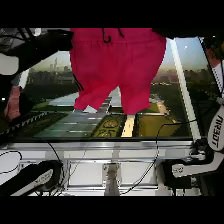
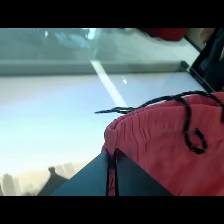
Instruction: Fold the clothes and pants, and hang the long-sleeved shirts on hangers.
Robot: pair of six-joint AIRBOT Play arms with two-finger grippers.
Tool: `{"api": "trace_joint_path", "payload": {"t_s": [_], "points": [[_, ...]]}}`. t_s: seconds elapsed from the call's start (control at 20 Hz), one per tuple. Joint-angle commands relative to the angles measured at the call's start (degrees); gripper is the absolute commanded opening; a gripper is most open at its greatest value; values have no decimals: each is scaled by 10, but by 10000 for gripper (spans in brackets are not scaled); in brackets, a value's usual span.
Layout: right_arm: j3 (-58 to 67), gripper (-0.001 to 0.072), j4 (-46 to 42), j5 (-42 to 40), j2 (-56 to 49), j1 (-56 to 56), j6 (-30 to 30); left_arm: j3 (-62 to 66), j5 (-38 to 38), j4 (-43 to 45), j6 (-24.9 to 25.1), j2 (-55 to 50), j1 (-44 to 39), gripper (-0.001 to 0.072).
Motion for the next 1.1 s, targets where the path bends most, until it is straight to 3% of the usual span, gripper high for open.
{"api": "trace_joint_path", "payload": {"t_s": [0.0, 0.1, 0.7, 1.05], "points": [[1, 14, -5, -16, 70, 0, 4, 12, 6, 27, 10, 35, -1, 7], [1, 14, -5, -16, 99, 0, 6, 13, 6, 26, 45, 56, -1, 7], [2, 14, -5, 32, 231, 0, 76, 13, 37, 26, 75, 198, 0, 7], [-20, 14, -28, 56, 222, 0, 114, 13, 14, 26, 70, 170, 0, 7]]}}
